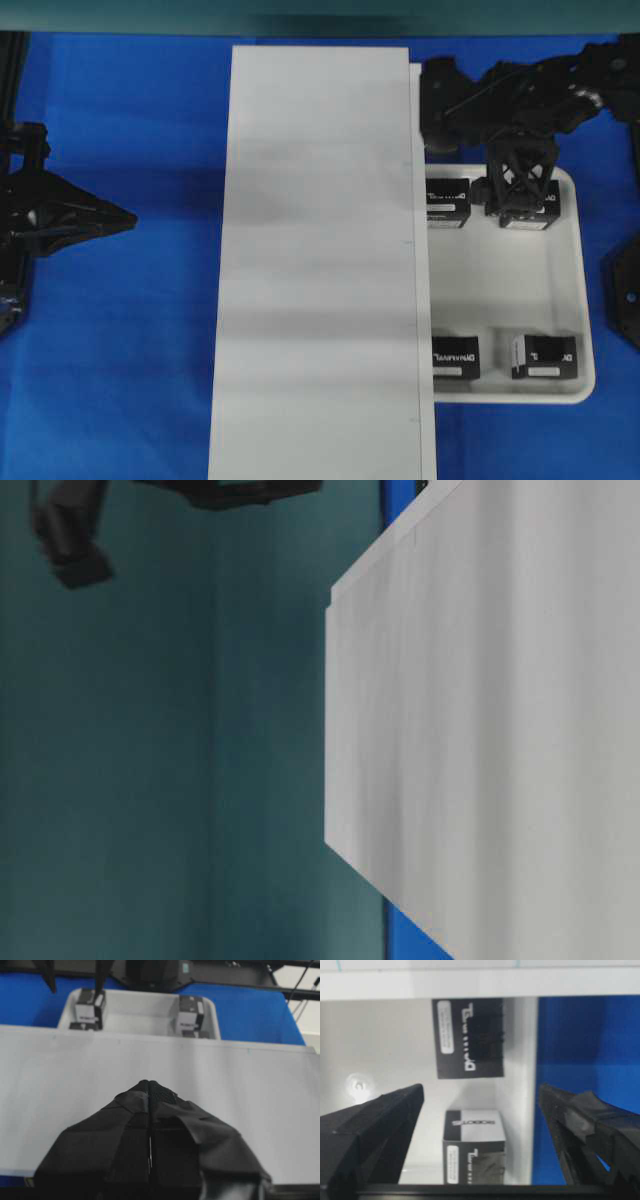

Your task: Place the box from the white plastic tray onto the white base.

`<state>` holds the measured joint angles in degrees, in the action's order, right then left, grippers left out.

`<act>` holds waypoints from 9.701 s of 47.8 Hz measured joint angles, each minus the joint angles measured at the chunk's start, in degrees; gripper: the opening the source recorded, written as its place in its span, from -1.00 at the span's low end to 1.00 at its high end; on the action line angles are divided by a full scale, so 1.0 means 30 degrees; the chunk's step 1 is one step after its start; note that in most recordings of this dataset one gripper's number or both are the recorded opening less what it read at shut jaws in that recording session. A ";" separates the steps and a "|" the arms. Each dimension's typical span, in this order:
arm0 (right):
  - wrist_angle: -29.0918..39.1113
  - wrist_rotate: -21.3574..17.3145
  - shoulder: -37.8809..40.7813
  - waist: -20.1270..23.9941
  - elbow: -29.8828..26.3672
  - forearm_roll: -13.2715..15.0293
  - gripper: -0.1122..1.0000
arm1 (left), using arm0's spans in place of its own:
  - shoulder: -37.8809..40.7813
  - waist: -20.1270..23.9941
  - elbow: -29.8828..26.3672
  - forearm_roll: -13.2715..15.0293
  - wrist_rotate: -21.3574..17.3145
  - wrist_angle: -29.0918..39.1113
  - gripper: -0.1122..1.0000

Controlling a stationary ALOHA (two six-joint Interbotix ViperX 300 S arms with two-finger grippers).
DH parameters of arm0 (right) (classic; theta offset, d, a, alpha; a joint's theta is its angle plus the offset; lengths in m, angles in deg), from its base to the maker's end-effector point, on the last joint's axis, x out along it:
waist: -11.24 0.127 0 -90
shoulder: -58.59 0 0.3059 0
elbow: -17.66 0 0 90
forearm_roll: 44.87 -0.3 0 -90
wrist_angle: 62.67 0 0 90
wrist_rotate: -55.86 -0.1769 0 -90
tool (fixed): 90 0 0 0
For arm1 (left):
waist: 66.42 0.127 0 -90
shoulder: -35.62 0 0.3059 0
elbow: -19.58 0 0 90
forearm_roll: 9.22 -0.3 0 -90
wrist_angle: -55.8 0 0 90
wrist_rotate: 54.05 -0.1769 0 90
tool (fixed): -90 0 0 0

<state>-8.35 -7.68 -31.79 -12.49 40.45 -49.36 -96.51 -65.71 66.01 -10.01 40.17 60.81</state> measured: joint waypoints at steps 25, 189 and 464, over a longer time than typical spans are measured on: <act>-0.1787 0.1230 0.2695 -0.0059 -0.0088 -0.0850 0.99 | -0.0352 0.0000 0.0000 0.0000 0.0059 0.0029 -0.93; 0.4570 0.0293 0.2402 -0.1143 -0.7441 -0.1992 0.25 | -0.0469 0.0059 0.0000 0.0000 0.0176 -0.0176 -0.93; 0.1406 -0.3633 -1.1426 -0.0498 -0.0557 -0.1729 0.97 | -0.1787 0.0615 -0.0059 -0.0088 0.1230 0.0703 -0.93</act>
<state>-4.13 -18.58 -66.07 -13.99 38.78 -54.54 -101.87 -63.87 65.83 -10.28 43.86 62.92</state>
